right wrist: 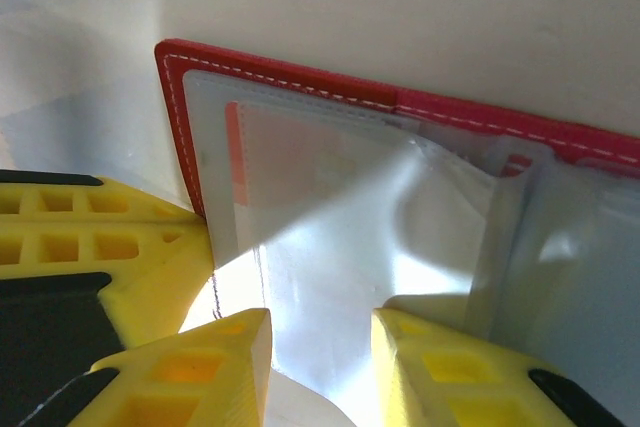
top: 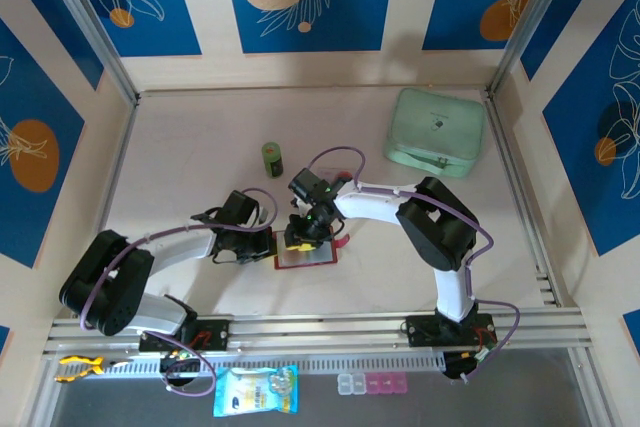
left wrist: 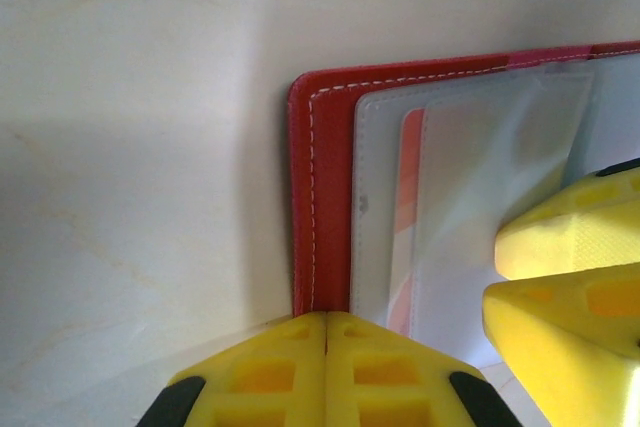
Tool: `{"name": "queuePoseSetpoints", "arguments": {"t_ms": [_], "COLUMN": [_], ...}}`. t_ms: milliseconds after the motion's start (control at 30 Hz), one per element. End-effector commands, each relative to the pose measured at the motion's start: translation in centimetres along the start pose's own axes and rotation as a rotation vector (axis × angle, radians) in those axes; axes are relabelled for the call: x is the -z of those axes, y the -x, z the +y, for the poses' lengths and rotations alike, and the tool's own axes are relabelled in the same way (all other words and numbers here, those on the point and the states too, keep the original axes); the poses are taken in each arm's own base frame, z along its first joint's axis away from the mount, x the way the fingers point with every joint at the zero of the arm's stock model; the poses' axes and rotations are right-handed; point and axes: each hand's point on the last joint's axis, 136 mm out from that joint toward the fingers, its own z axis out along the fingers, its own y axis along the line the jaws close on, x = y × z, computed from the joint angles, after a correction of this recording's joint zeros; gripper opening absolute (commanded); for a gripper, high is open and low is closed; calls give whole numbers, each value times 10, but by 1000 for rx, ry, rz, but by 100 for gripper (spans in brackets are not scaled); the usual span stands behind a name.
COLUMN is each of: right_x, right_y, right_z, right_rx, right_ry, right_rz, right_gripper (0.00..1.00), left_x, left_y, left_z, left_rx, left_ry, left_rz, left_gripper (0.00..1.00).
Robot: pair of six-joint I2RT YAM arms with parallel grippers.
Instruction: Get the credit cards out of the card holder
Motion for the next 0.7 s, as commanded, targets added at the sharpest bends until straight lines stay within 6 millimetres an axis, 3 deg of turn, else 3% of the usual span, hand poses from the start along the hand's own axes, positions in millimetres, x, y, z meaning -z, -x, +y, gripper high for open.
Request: {"name": "queuePoseSetpoints", "arguments": {"t_ms": [0, 667], "right_x": [8, 9], "right_y": [-6, -9], "right_z": [-9, -20], "right_rx": [-6, -37], "right_ry": [-23, 155], "right_rz": [11, 18], "right_gripper": [33, 32], "left_x": [0, 13], "left_y": [-8, 9], "left_z": [12, -9], "left_rx": [10, -3], "left_ry": [30, -15], "left_rz": [21, -36], "left_gripper": [0, 3]}}
